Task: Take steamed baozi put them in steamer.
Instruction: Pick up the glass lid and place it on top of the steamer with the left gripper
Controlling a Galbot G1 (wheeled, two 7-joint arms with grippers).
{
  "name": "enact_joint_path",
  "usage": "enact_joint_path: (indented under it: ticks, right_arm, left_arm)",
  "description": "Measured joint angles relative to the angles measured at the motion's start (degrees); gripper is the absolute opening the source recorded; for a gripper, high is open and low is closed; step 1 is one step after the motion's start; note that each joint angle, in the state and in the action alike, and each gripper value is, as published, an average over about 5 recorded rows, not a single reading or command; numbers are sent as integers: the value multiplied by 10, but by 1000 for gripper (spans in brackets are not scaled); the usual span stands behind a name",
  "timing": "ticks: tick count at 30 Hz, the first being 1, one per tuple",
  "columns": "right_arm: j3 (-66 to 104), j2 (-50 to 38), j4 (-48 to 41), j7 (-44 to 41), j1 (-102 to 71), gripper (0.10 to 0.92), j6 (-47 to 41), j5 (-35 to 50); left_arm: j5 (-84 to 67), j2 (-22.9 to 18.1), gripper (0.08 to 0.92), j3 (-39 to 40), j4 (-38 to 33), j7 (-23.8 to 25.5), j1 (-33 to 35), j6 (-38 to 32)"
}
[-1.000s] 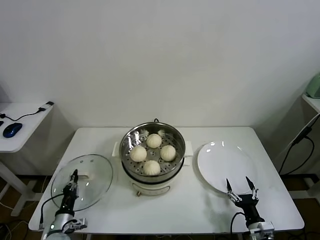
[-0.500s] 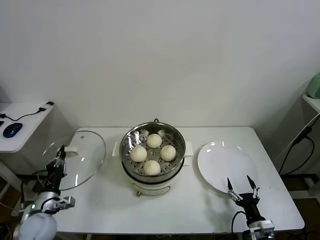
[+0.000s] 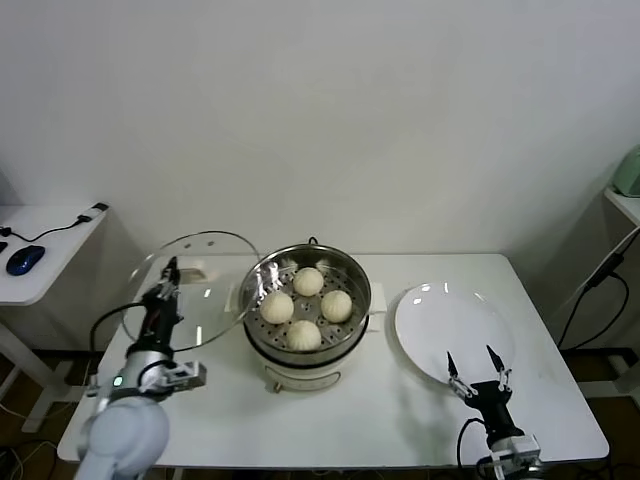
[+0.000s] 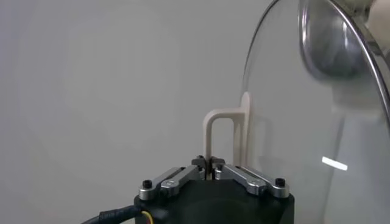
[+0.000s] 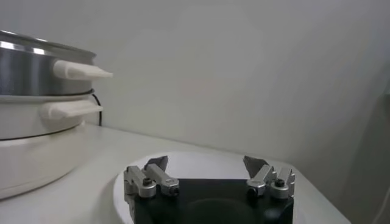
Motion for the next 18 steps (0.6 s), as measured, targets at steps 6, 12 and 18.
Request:
enact_joint_path:
  ticks: [6,12,18]
  right_arm:
    - [-10,1,-4,2,1,823,5,-8]
    - [-13,3,-8,4,-2,823,11,-10]
    - [-10,4,-11,5,-6,823,17,-10]
  left_arm:
    - [66,-40,133,94,-11,34,-34,52]
    - [121,-83,133,171,7,51,-71,88]
    - [163,-125,133,224,39,60,-101,112]
